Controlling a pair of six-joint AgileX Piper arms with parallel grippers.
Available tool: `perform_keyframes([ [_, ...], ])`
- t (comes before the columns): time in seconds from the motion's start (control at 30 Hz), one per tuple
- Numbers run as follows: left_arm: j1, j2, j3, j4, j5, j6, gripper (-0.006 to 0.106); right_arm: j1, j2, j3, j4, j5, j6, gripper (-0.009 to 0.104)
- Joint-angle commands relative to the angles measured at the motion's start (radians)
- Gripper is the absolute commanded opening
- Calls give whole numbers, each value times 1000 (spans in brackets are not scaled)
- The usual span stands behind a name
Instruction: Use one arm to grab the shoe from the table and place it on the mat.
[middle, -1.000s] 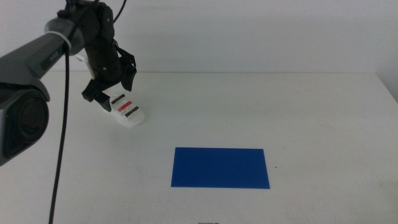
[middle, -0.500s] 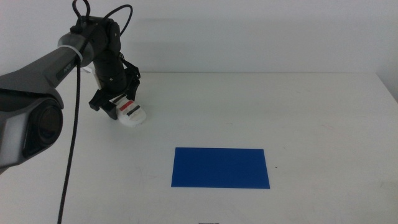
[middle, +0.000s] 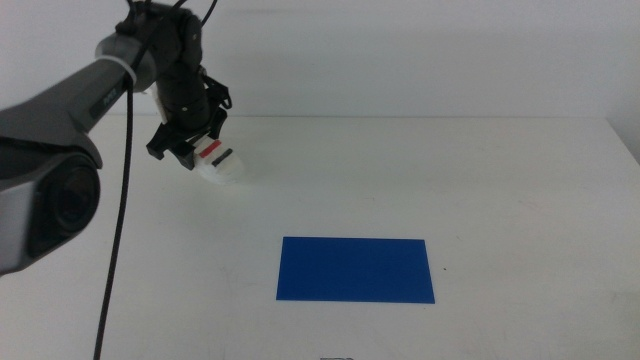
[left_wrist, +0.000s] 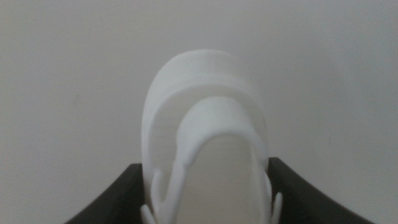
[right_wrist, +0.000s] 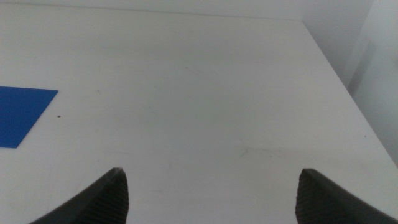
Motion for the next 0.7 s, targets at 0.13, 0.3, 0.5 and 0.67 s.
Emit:
perform_keyframes([
  [0.13, -72, -286, 222, 46, 87, -141, -2, 2, -19, -19, -8, -56, -12, 94],
  [0.3, -157, -433, 397, 78, 87, -263, -2, 2, -19, -19, -8, -56, -12, 94],
  [0.5, -275, -543, 506, 88, 87, -410, -2, 2, -19, -19, -8, -56, -12, 94],
  [0.67, -380, -551, 508, 91, 83, -540, -2, 2, -19, -19, -8, -56, -12, 94],
])
